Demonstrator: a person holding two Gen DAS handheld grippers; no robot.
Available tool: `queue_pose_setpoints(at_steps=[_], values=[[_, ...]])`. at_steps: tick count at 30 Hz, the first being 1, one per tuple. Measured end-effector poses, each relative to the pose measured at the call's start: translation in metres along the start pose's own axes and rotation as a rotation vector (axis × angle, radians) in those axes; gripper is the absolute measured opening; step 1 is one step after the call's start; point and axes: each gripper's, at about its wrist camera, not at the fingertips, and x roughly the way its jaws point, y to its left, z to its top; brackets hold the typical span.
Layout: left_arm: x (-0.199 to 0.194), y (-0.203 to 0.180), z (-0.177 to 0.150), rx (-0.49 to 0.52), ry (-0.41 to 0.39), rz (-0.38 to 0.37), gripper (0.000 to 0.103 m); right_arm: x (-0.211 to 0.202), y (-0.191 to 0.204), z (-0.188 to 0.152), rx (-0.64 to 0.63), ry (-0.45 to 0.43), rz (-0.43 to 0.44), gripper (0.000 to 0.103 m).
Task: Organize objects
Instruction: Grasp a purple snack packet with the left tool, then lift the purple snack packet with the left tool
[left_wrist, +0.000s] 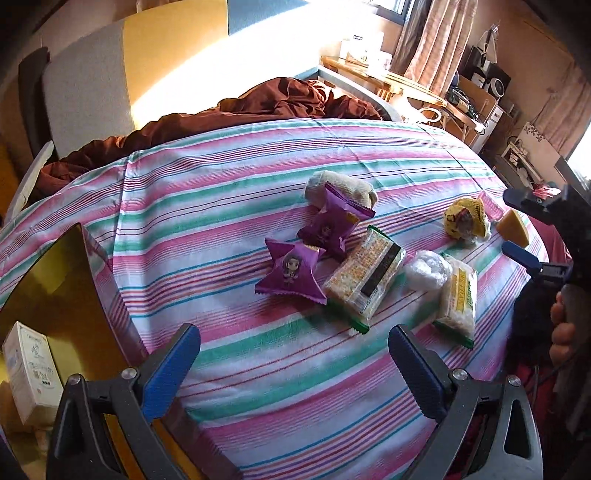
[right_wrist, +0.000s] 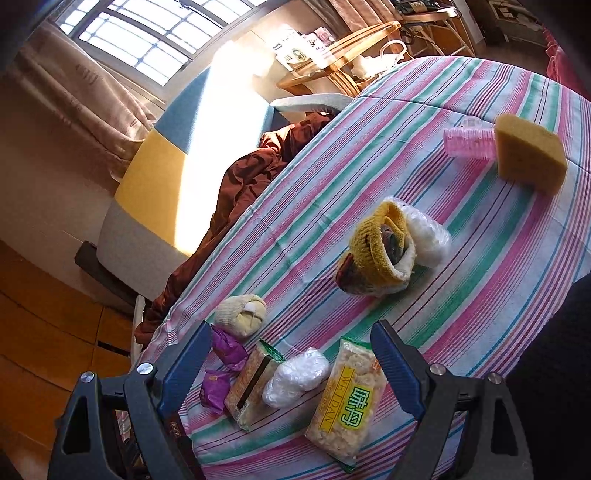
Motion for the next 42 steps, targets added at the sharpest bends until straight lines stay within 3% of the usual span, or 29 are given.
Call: queue_pose_setpoints(at_steps=[9, 12, 13, 15, 17, 24, 28, 35, 42], values=[[0.058, 0.006, 0.043, -0.047, 0.077, 0.025, 0.095, 0.001, -0.003, 0.001, 0.014, 0.004, 0.028, 0.09], [0.08, 0.011, 0.047, -0.078, 0.128, 0.055, 0.081, -0.003, -0.006, 0.001, 0.034, -0.026, 0.031, 0.09], [0.087, 0.014, 0.047, -0.092, 0.145, 0.053, 0.07, -0.007, -0.009, 0.002, 0.049, -0.046, 0.035, 0.09], [0.09, 0.014, 0.046, -0.091, 0.124, 0.066, 0.069, -0.01, -0.016, 0.003, 0.089, -0.062, 0.058, 0.09], [0.091, 0.012, 0.044, -0.068, 0.115, 0.097, 0.061, -0.009, -0.022, 0.005, 0.134, -0.062, 0.066, 0.09], [0.084, 0.013, 0.029, -0.008, 0.053, 0.116, 0.051, -0.006, -0.021, 0.006, 0.126, -0.05, 0.046, 0.09], [0.077, 0.009, 0.024, -0.007, 0.062, 0.129, 0.037, -0.003, -0.024, 0.006, 0.141, -0.034, 0.049, 0.09], [0.06, -0.005, -0.006, 0.018, 0.043, 0.083, 0.037, -0.002, -0.022, 0.005, 0.127, -0.022, 0.036, 0.09], [0.036, -0.031, -0.057, 0.08, -0.003, 0.018, 0.037, 0.0, -0.021, 0.004, 0.125, -0.01, 0.018, 0.09]])
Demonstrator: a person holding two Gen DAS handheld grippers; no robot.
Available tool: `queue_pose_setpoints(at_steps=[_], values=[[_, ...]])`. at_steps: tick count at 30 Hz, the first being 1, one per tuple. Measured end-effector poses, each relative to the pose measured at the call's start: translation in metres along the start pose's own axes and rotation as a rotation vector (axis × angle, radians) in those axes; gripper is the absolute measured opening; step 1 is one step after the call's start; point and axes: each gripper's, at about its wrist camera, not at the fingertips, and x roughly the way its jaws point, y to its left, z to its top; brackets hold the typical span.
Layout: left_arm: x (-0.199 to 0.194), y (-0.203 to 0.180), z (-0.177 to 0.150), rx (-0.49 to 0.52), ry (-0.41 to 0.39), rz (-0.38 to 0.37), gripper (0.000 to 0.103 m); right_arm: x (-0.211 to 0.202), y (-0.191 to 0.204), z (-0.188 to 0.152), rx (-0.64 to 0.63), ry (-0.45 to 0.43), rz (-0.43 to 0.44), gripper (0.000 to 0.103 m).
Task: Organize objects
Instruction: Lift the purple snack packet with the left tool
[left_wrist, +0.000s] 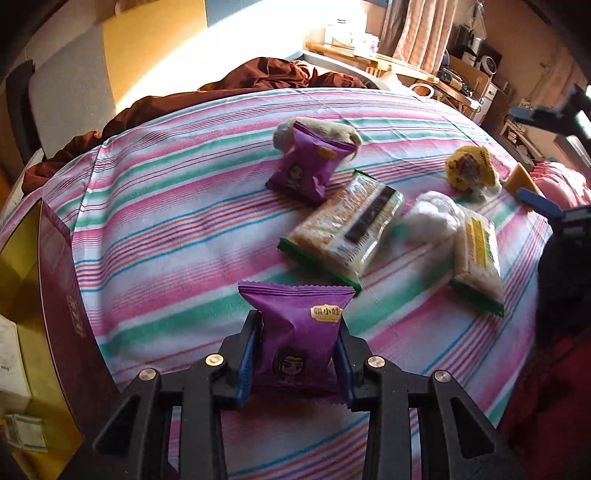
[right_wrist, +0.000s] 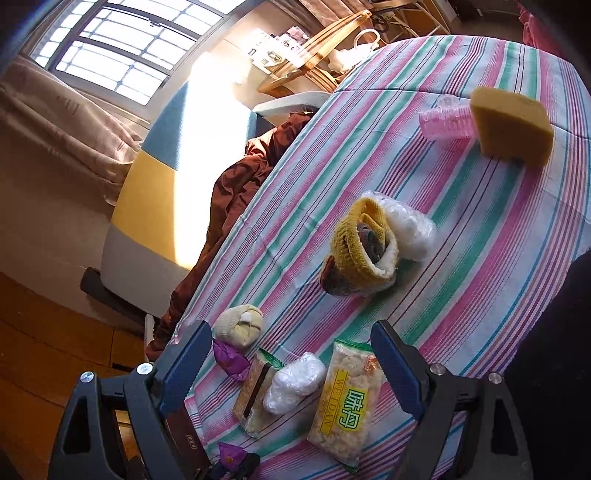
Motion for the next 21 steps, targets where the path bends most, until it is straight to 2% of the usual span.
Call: queue_pose_setpoints(at_steps=[3, 9, 14, 21], values=[[-0.005, -0.008, -0.013, 0.038, -0.032, 0.0, 0.037, 0.001, 0.0, 0.0, -0.003, 0.004, -0.015, 0.09], [-0.002, -0.007, -0.013, 0.046, -0.046, -0.024, 0.038, 0.006, 0.001, -0.002, -0.004, 0.033, -0.053, 0.09], [-0.001, -0.009, -0.015, 0.064, -0.06, -0.01, 0.038, 0.011, 0.0, -0.003, 0.005, 0.065, -0.085, 0.09], [-0.001, -0.008, -0.015, 0.08, -0.06, -0.012, 0.038, 0.026, 0.0, -0.006, 0.002, 0.166, -0.133, 0.09]])
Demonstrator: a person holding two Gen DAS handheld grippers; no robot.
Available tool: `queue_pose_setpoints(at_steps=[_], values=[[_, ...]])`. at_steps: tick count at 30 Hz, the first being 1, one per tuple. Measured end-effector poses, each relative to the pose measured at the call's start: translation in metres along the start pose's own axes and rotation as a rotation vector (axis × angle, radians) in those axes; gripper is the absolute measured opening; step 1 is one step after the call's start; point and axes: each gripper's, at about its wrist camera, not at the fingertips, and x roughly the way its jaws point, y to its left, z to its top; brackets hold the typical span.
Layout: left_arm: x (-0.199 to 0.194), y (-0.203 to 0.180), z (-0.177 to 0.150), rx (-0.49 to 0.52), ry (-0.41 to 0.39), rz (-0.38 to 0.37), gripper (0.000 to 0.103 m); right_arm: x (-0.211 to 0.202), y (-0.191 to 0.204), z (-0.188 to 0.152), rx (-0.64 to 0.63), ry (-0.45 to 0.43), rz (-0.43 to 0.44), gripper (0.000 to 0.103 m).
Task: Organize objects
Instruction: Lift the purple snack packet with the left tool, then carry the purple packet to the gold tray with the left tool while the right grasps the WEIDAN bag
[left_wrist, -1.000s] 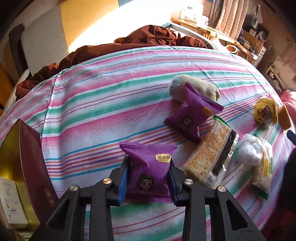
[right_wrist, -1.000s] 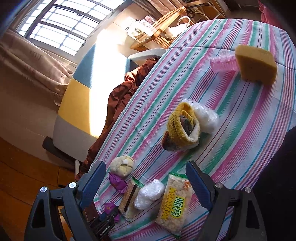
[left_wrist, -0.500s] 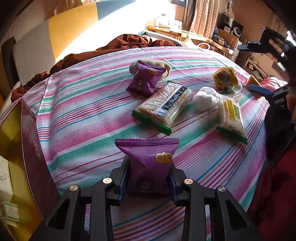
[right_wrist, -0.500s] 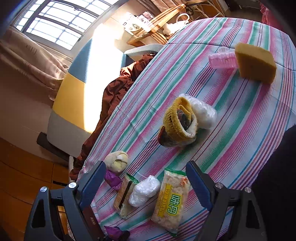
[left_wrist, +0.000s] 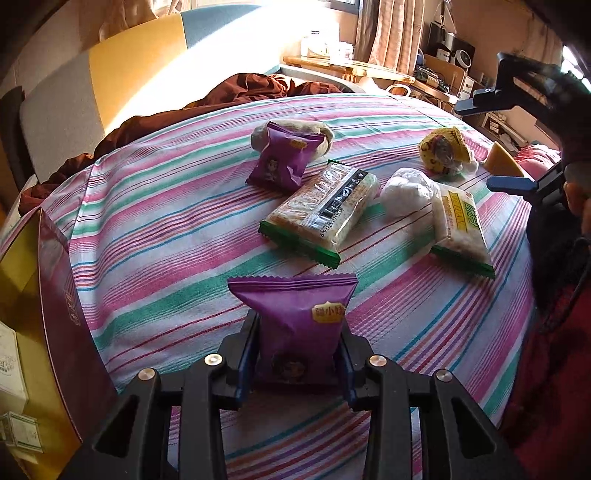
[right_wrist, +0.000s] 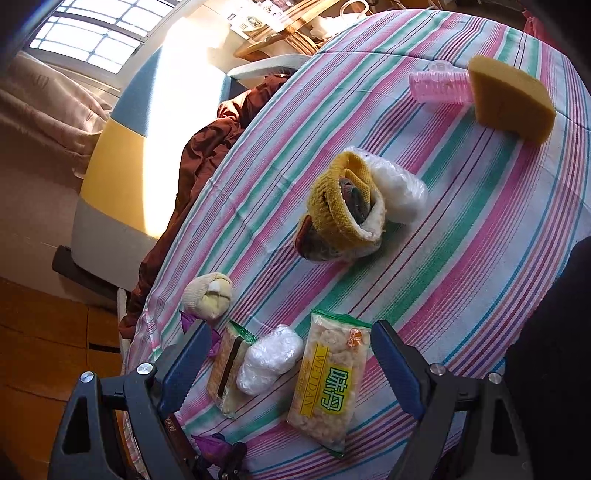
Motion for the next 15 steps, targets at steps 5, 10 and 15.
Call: queue_pose_setpoints(at_steps=[5, 10, 15], values=[[0.0, 0.0, 0.0, -0.003, -0.005, -0.003, 0.038, 0.015, 0.008, -0.004, -0.055, 0.084, -0.061, 0.09], [0.0, 0.002, -0.002, -0.006, -0.013, -0.015, 0.038, 0.02, 0.013, -0.009, -0.084, 0.114, -0.118, 0.09], [0.0, 0.002, -0.002, -0.008, -0.012, -0.021, 0.038, 0.028, 0.02, -0.021, -0.126, 0.179, -0.227, 0.09]])
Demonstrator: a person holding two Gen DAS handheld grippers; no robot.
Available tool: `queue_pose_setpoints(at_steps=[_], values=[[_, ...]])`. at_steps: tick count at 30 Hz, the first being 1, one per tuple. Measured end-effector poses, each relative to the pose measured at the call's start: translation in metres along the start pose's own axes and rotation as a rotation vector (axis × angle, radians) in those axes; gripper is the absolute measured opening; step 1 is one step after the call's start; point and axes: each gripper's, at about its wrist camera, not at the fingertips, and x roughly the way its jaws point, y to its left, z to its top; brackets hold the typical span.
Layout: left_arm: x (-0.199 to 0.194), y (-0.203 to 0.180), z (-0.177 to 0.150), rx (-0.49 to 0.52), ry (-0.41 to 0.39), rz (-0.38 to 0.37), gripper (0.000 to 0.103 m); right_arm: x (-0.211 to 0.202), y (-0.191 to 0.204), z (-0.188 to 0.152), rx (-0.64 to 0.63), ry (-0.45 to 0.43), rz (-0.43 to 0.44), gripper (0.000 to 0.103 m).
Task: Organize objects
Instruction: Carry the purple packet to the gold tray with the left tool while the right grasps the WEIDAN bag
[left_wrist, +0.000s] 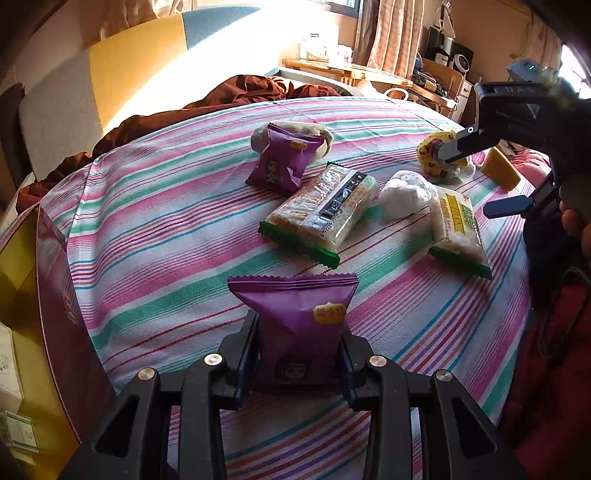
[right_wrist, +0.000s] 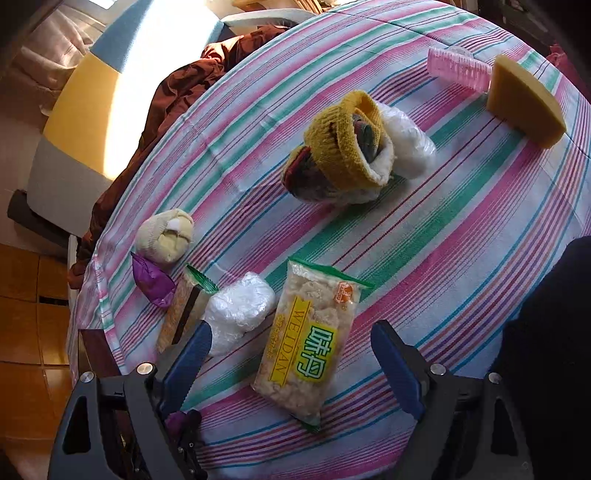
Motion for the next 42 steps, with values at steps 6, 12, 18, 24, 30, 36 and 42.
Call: queue_pose_setpoints(at_steps=[6, 12, 18, 24, 30, 36, 42], values=[[-0.001, 0.003, -0.001, -0.005, 0.002, -0.016, 0.038, 0.024, 0.033, -0.019, -0.206, 0.139, -0.157, 0.084], [-0.003, 0.005, -0.003, -0.01, -0.01, -0.029, 0.038, 0.029, 0.03, -0.012, -0.19, 0.097, -0.241, 0.079], [-0.003, 0.004, -0.004, -0.006, -0.02, -0.023, 0.038, 0.03, 0.04, -0.015, -0.263, 0.056, -0.288, 0.045], [-0.004, 0.004, -0.005, -0.005, -0.02, -0.024, 0.038, 0.03, 0.04, -0.015, -0.257, 0.009, -0.269, 0.044], [-0.008, 0.003, -0.005, -0.017, -0.001, -0.019, 0.035, 0.034, 0.041, -0.015, -0.293, -0.02, -0.302, 0.046], [-0.031, -0.003, -0.009, -0.034, -0.02, -0.064, 0.034, 0.034, 0.039, -0.015, -0.315, -0.013, -0.317, 0.051], [-0.076, 0.008, -0.011, -0.069, -0.107, -0.08, 0.034, 0.032, 0.034, -0.015, -0.321, -0.006, -0.328, 0.051]])
